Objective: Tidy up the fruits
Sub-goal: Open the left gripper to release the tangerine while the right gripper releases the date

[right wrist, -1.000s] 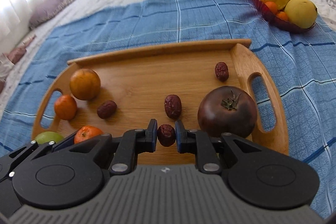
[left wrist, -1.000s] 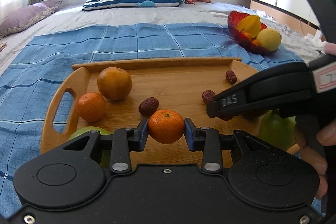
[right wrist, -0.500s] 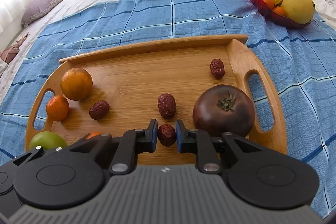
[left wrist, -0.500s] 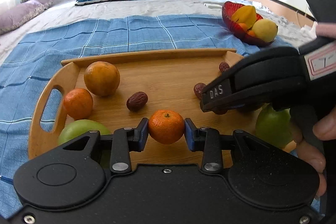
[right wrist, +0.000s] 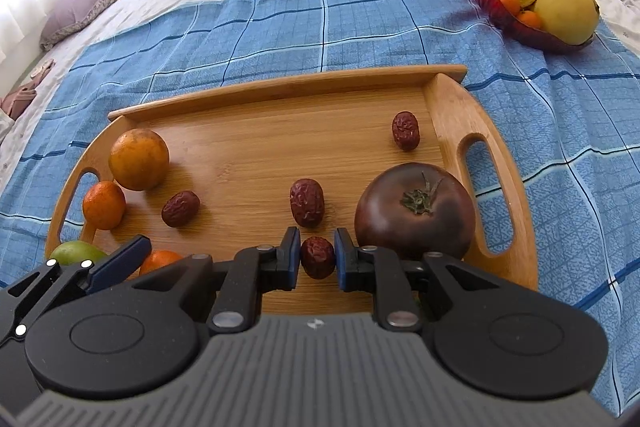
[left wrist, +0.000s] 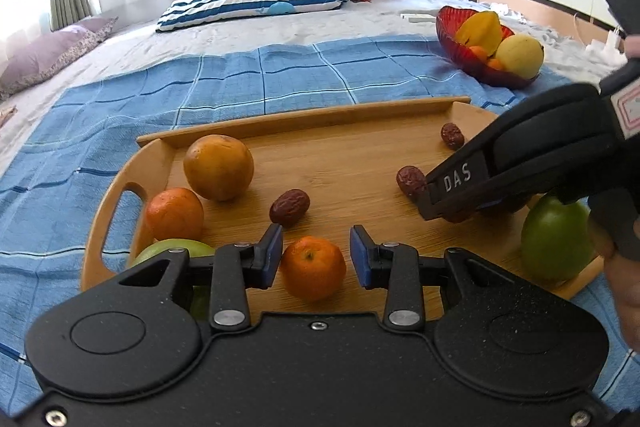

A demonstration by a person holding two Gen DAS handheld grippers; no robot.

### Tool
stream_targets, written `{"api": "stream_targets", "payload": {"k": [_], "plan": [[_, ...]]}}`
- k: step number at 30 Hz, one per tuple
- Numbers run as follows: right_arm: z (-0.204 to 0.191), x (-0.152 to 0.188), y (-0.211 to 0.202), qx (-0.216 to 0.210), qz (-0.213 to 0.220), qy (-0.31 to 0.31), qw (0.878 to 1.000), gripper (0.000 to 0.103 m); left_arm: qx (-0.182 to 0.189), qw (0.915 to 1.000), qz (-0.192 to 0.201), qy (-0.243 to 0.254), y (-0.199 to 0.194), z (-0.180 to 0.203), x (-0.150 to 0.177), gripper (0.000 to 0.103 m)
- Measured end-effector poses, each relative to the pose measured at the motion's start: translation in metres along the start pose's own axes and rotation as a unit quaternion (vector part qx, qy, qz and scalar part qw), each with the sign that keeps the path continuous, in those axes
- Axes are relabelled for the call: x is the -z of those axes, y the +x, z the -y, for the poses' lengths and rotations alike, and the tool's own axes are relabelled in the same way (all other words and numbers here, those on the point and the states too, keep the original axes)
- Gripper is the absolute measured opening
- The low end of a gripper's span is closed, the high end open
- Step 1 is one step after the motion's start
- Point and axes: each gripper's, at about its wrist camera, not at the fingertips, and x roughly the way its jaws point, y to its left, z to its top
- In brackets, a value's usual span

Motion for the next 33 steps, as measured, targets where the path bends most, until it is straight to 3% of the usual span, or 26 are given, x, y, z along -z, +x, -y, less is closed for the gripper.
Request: {"api": "stream_targets", "payload": {"k": [14,20,33], "plan": [[-0.0005,-0.0005,0.0025,-0.001,-0.004,-0.005,1.000,0.027,0.003,0.9999,0.004,-0.011,0.0007,-0.0061,-0.0020,0.035],[-0.0008,-0.0002,0.0030,-0.002,-0.004,-0.005,1.000,0.027,0.002,1.0000,0.006,-0.008,0.0010,-0.0028,-0.0017,0.041],[-0.0035,0.0007,0.0029,-0.011,-0.003,-0.007,1.000,0.050,-0.002,0.9999,0.014,-0.005,-0.0007,-0.0030,-0.0015,0.057]]}}
